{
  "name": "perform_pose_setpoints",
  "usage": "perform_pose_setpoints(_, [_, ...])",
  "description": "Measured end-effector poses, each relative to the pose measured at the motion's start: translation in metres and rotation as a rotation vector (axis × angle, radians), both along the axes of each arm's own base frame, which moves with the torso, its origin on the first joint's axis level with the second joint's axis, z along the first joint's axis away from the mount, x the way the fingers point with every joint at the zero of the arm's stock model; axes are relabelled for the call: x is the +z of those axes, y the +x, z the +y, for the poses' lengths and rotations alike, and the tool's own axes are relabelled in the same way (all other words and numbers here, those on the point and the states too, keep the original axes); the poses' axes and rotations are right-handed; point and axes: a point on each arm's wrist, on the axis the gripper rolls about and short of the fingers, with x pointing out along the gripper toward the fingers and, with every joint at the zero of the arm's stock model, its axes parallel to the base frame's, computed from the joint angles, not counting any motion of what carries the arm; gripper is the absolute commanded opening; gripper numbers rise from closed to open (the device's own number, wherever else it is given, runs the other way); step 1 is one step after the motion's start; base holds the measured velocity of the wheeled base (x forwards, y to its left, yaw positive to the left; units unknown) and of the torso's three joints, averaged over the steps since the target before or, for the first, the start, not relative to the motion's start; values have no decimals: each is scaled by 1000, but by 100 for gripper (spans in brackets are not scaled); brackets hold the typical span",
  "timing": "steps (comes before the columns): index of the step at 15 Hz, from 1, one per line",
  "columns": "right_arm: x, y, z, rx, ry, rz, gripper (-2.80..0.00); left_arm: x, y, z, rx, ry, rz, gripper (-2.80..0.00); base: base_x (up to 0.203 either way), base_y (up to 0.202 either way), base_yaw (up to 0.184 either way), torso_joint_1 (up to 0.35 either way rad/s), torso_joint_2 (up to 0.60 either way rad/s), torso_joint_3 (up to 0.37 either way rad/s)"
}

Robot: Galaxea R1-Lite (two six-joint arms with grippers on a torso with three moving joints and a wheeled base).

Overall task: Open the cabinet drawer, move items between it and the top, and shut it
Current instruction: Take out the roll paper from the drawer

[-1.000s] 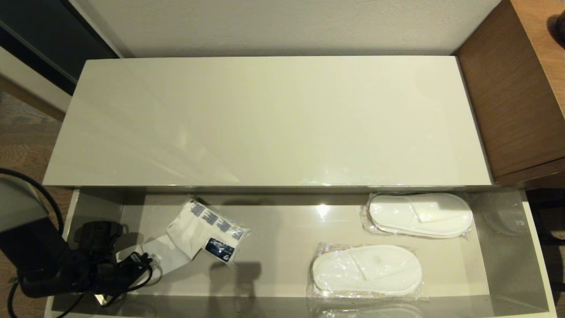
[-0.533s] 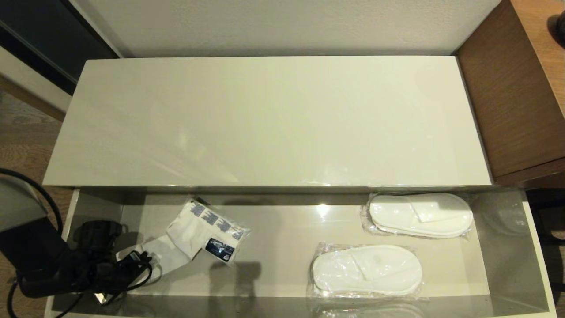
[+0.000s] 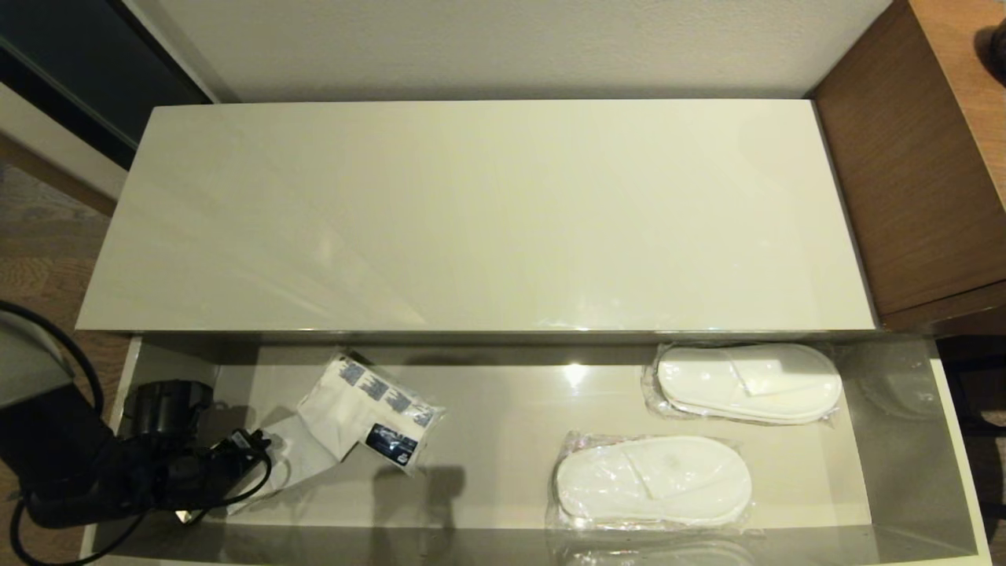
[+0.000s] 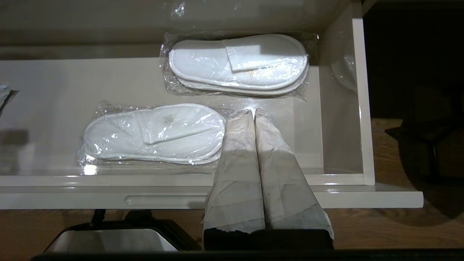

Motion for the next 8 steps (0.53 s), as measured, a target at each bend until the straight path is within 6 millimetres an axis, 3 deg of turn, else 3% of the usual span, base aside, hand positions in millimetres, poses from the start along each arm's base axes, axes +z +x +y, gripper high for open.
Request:
perform_pose_setpoints(3, [0, 0, 0, 0, 0, -1, -280, 5, 1, 0, 1, 3, -17, 0, 0, 0, 0, 0, 0, 0])
perform_pose_setpoints(4, [0, 0, 0, 0, 0, -1, -280, 6, 1, 0, 2, 3, -21, -280, 0, 0, 0, 0, 0, 0])
perform_pose_setpoints(8, [0, 0, 0, 0, 0, -1, -280, 10, 1, 0, -5, 5, -37, -280, 0, 0, 0, 0, 0, 0])
